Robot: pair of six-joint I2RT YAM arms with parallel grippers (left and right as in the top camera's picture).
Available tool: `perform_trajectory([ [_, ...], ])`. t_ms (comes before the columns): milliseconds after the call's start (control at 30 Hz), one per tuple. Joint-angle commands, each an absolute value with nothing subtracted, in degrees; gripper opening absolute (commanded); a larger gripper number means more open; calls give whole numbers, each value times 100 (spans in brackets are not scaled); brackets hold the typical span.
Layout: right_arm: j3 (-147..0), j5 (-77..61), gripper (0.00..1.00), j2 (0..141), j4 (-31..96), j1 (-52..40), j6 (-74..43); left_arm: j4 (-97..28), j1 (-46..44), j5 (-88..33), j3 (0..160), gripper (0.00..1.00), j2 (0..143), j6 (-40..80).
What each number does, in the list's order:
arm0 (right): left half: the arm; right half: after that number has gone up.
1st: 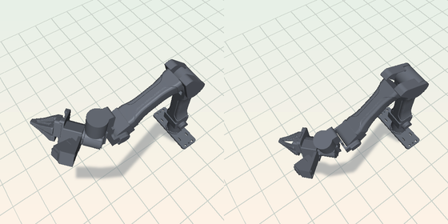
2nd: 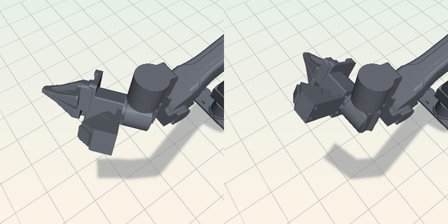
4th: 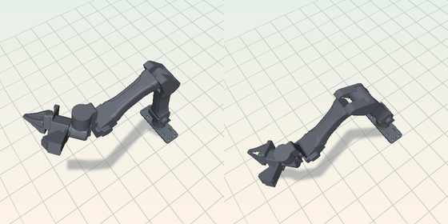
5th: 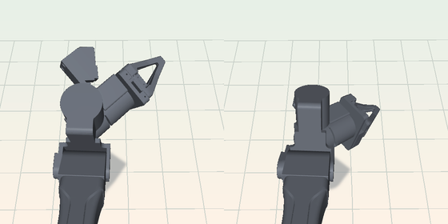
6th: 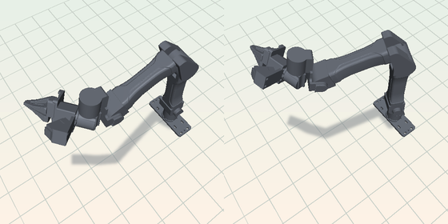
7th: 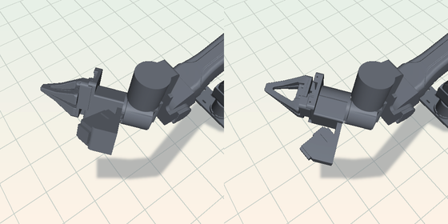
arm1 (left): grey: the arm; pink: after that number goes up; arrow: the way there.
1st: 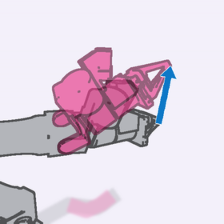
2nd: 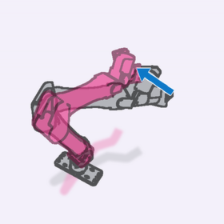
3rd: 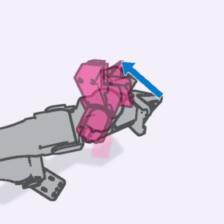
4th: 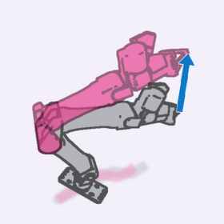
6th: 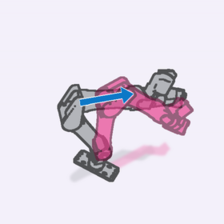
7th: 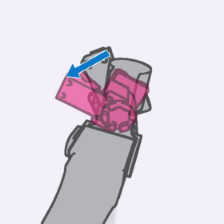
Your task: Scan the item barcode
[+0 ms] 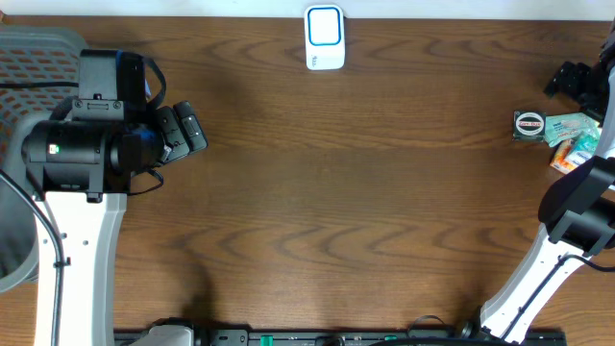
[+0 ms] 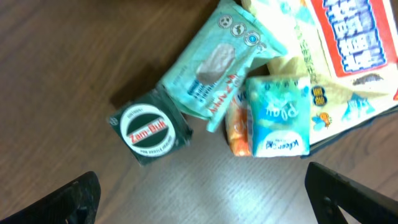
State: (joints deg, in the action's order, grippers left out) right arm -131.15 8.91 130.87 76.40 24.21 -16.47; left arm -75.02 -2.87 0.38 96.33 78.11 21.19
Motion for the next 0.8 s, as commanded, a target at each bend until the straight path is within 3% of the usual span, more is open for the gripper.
perform_trajectory([
  [0,-13146,668,99,13078,7828,2392,-1621,-7524,-270,110,9647,98,7784,2187],
  [367,-13146,-803,99,12499,8873,2263,-1020,-7522,-270,110,9647,98,7784,2187],
  [767,-13146,-1551,99,10313,9470,1313,-213,-7524,-270,110,9647,98,7784,2187],
])
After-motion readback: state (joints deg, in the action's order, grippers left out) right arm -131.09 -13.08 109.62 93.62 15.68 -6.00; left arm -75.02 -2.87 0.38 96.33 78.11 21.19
